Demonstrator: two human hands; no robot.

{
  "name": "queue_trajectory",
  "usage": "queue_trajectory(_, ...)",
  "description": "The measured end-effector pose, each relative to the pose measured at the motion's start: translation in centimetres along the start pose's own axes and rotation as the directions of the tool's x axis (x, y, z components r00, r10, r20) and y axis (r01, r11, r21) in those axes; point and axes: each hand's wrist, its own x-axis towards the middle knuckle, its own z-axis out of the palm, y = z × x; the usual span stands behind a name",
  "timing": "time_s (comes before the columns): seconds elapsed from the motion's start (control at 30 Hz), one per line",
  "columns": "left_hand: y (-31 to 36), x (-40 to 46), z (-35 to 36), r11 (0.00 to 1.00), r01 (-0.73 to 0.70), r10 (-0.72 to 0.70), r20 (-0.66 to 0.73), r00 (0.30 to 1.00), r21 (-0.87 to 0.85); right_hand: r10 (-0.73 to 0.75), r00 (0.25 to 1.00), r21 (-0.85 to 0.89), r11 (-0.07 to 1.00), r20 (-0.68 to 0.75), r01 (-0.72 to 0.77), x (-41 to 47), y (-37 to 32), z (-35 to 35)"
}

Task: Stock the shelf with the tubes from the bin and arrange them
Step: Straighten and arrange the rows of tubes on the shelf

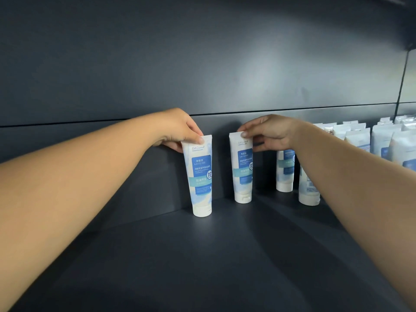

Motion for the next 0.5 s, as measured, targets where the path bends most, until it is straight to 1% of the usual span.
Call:
queue_trajectory(0.1,-0.25,0.05,0.12,0.999,0.004,-0.005,-0.016,1.0,-0.051,-0.01,1.0,0.045,0.999,0.018,0.009,0.49,0.35,-0.14)
queue_trajectory(0.23,-0.19,-0.11,0.15,0.998,0.005,-0.006,-0.018,1.0,-0.061,-0.019,0.999,0.072,0.997,0.036,0.016,0.87,0.55,-0.21)
queue_trajectory(0.4,0.03,-0.49,-0.23,0.998,0.024,-0.025,-0.003,1.0,-0.052,-0.021,0.999,0.012,1.0,0.036,0.021,0.7,0.36,-0.09)
queue_trajectory(0.5,0.35,-0.77,-0.39,1.0,0.003,-0.003,-0.022,1.0,0.001,-0.035,0.999,-0.009,0.999,-0.022,0.034,0.11,-0.16,-0.21)
